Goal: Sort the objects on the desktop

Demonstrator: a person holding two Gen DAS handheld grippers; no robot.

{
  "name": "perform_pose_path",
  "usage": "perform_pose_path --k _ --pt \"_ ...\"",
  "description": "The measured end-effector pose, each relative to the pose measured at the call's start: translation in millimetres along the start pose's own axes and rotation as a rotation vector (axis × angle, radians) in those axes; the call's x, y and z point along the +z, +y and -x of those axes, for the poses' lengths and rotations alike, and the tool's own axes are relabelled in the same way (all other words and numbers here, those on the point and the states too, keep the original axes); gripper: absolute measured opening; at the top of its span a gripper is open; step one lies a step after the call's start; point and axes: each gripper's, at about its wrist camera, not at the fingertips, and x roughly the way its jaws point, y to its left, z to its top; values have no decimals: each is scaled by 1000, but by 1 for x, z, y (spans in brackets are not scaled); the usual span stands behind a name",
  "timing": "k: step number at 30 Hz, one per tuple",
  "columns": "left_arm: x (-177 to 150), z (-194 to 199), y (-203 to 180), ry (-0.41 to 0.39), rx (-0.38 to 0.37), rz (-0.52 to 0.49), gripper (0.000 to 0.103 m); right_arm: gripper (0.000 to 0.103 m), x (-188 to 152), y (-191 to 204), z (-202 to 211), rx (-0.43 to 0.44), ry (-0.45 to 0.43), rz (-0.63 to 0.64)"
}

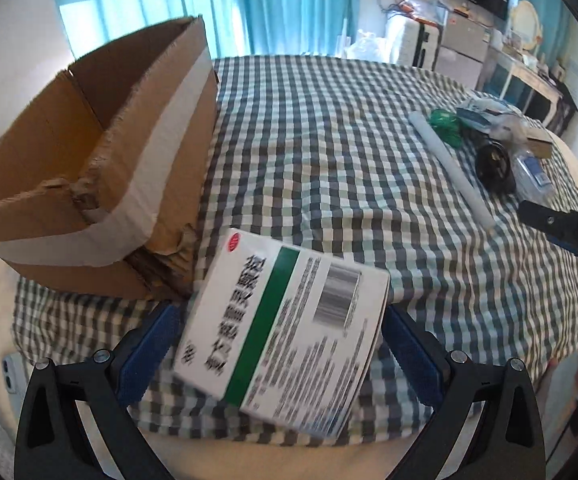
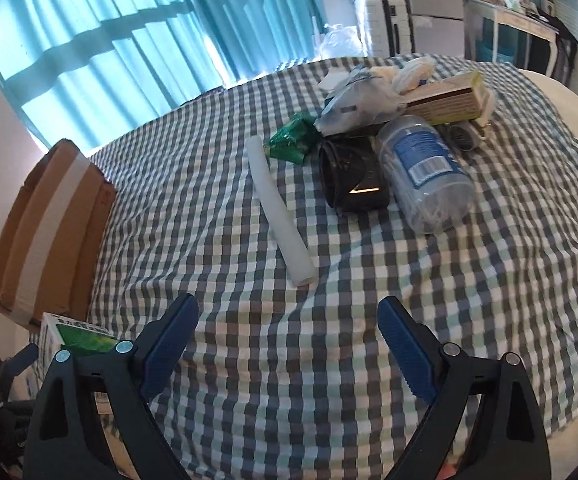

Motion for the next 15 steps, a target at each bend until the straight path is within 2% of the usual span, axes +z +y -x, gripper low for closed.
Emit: perform_pose_path --k 5,8,9,12,14,15 --pt "2 -18 -22 22 71 -80 103 91 18 10 -30 -41 -12 91" --pt "2 -24 -29 14 95 -110 103 90 27 12 -53 -29 11 112" --pt "2 -26 -30 13 104 -113 103 85 28 12 -61 -27 24 117" --pt "3 -26 -32 -5 120 -120 103 50 28 10 -86 -33 98 120" --pt "2 -24 -34 -26 115 -126 101 47 25 12 -92 -61 106 161" --pt "2 -24 -35 -35 117 -132 99 42 24 14 -92 -73 98 188"
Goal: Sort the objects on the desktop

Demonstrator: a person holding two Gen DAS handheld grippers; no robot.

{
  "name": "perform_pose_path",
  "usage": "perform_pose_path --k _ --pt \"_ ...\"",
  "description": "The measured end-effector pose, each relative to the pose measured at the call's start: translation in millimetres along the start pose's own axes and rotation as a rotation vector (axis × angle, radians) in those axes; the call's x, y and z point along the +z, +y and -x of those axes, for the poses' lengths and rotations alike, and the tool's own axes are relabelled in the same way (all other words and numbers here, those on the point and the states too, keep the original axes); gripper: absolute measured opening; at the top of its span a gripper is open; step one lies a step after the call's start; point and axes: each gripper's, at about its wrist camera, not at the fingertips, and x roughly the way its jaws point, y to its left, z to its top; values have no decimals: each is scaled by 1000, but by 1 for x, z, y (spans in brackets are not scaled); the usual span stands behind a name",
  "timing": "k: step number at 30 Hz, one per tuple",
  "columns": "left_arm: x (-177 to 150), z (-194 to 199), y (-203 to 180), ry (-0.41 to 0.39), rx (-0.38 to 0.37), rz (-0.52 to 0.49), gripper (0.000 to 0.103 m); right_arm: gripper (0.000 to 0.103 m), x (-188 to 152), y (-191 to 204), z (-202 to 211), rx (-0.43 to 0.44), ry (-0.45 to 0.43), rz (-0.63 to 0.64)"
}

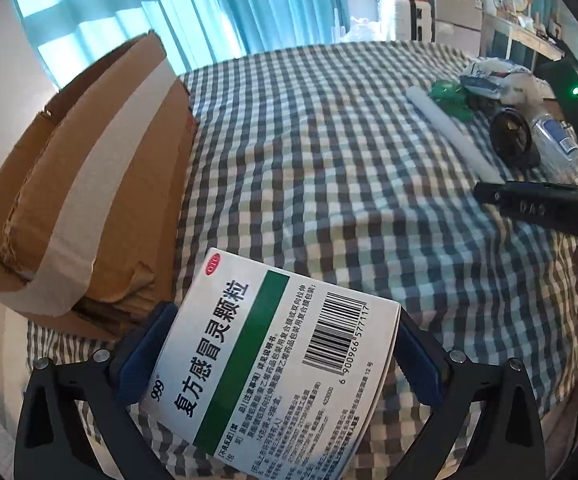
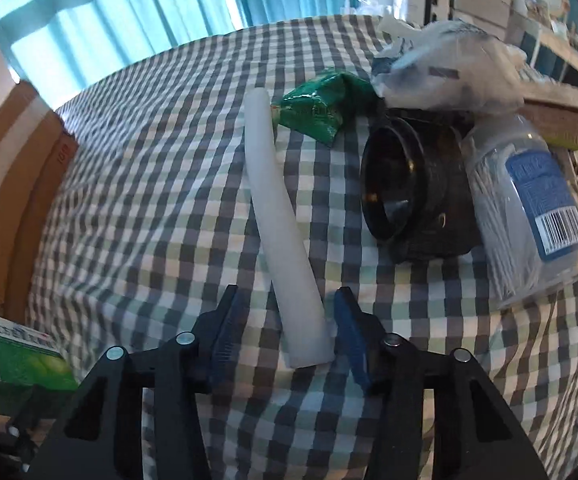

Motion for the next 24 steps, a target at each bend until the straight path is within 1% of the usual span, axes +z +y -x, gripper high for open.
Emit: perform_pose_path --k 1,3,5,7,9,12,14,16,18,21,24 --pt "1 0 -1 -2 -4 -6 99 29 -1 2 0 -12 -3 18" --pt "2 2 -2 -6 -21 -15 97 16 -3 1 3 -20 -6 20" --pt "0 7 0 -15 -37 -13 96 12 -6 -3 7 12 -17 -3" --pt "0 13 3 -25 -60 2 96 11 -7 -7 14 38 -34 -28" --pt "0 20 6 -38 -74 18 95 11 -8 -7 27 43 -59 -30" --pt "-1 33 9 -62 -82 31 95 11 -13 -7 49 59 -100 -28" --pt "-2 41 11 -77 -84 39 95 11 -17 -10 64 90 -118 -43" --pt "-1 49 15 -93 -92 56 94 11 -22 -11 80 104 -142 -51" --pt "0 56 20 -107 -95 79 94 11 -25 -9 92 103 -165 -52" --pt "1 70 30 -137 -110 119 94 11 -29 2 114 55 -228 -57" --pt "3 85 39 -169 -116 136 94 11 -33 12 133 58 -273 -42"
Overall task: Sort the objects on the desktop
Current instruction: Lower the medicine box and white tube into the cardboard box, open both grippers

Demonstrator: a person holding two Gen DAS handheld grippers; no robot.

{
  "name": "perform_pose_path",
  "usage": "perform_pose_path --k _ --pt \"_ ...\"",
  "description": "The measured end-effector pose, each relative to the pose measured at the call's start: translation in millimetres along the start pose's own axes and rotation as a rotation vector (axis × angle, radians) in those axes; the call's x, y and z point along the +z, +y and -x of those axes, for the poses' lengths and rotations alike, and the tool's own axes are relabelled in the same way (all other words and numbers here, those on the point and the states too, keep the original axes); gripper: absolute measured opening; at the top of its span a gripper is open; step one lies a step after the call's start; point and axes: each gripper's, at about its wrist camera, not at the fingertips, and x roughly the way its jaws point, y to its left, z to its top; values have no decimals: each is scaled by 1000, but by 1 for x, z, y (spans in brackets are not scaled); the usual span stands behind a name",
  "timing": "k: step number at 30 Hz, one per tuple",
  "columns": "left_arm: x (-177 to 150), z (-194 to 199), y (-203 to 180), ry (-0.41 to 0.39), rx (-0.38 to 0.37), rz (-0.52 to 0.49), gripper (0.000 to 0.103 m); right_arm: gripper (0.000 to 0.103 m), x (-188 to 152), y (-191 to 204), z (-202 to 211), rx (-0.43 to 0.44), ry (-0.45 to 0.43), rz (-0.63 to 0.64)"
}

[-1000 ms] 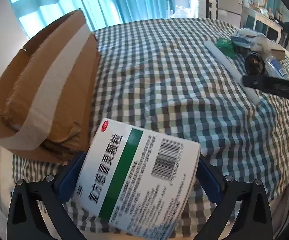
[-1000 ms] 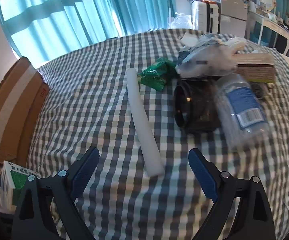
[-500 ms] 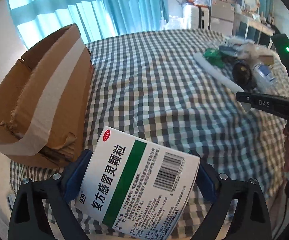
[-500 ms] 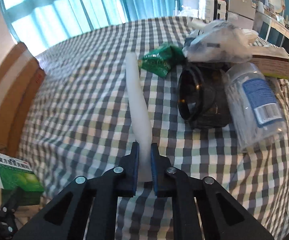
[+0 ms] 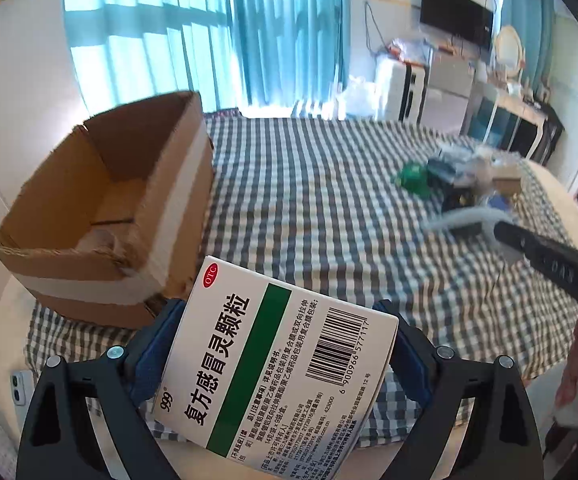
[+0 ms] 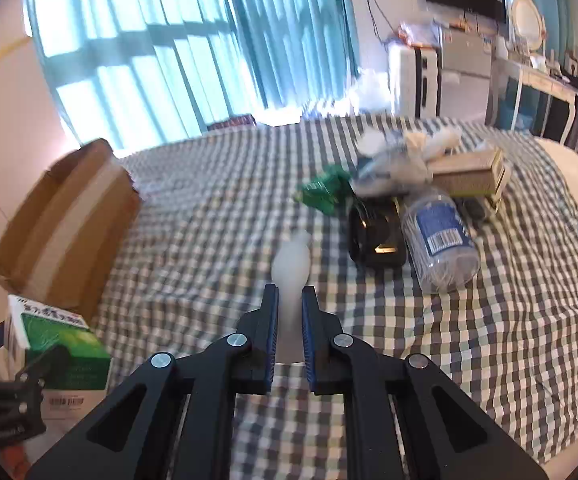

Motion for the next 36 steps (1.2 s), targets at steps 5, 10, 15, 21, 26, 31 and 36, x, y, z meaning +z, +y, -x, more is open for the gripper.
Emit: perform_pose_path --k 5,10,15,21,26,31,36 --pt "9 22 15 -45 -10 28 94 11 0 25 31 -40 -44 62" --pt "16 43 31 -68 -10 35 94 11 0 48 53 -9 -59 93" --pt "29 61 57 -97 -28 77 94 11 4 73 64 34 -55 120" --pt "55 73 90 -142 3 100 94 11 24 117 83 111 -97 176" --pt "82 77 123 -171 48 126 94 11 48 158 91 189 -131 231" --pt "104 73 158 -190 98 153 94 11 77 201 92 274 -157 278" --pt "115 53 191 -171 123 197 94 11 101 243 77 381 -130 290"
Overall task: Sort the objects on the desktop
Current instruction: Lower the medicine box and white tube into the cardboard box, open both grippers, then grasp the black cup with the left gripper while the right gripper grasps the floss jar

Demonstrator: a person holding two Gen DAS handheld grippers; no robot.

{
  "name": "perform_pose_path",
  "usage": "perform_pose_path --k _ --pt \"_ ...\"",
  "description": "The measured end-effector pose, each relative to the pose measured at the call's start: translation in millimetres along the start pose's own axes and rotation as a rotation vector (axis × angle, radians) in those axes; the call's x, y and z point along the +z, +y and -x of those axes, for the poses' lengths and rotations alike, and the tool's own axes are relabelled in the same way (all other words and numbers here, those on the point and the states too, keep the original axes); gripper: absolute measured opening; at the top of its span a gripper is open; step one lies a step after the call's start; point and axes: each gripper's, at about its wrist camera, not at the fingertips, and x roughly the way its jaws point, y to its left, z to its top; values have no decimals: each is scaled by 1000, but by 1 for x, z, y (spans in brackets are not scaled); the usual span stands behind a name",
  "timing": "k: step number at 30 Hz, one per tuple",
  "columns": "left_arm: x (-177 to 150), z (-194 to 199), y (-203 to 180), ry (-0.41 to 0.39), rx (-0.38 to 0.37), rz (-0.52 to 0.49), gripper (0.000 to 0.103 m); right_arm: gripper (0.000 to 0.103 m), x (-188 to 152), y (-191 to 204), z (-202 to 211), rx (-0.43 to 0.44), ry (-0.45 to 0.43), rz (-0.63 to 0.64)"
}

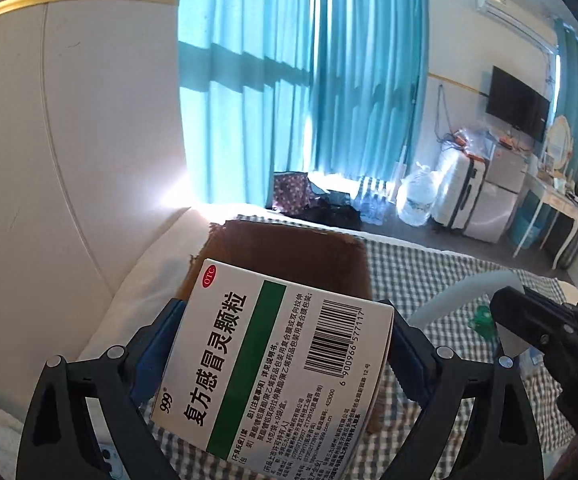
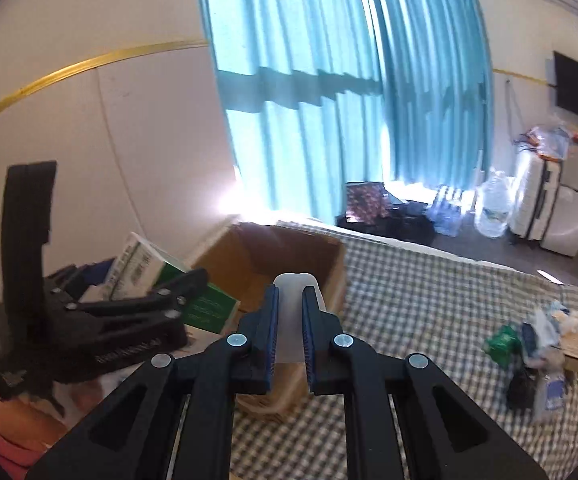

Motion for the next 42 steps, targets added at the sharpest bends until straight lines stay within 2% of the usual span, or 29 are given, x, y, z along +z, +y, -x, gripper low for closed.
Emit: perform_pose_path --k 4,9,11,12,14,15,17,23,27,33,38,42 --pt "-6 -28 21 45 28 27 94 11 14 13 -40 71 49 -22" --pt "-21 -57 34 111 32 40 94 13 10 15 -89 123 124 -84" --pt "-26 -65 31 135 15 19 96 22 7 12 -103 127 157 -104" --pt "-29 -68 28 154 6 6 102 23 5 11 -110 119 180 -116" --pt "-33 -74 19 192 7 -19 103 39 4 7 -120 113 221 -139" --pt "-36 -76 16 204 17 -32 103 53 6 4 -121 104 220 -153" --pt "-40 -76 10 214 38 -53 103 56 10 -1 -116 81 198 -172" --pt "-46 -49 -9 202 42 -43 103 60 13 -20 -73 30 127 -193" --pt "-47 -26 -39 165 29 -37 103 64 -8 -49 -25 -70 80 -173" --pt "-61 -7 -109 188 -64 -37 103 64 -43 -128 56 -200 38 -264" --pt "-81 0 -181 203 -122 -81 103 64 -77 -198 127 -314 0 -357" --pt "-98 -4 -235 229 -157 -129 103 64 -107 -249 164 -380 -12 -425"
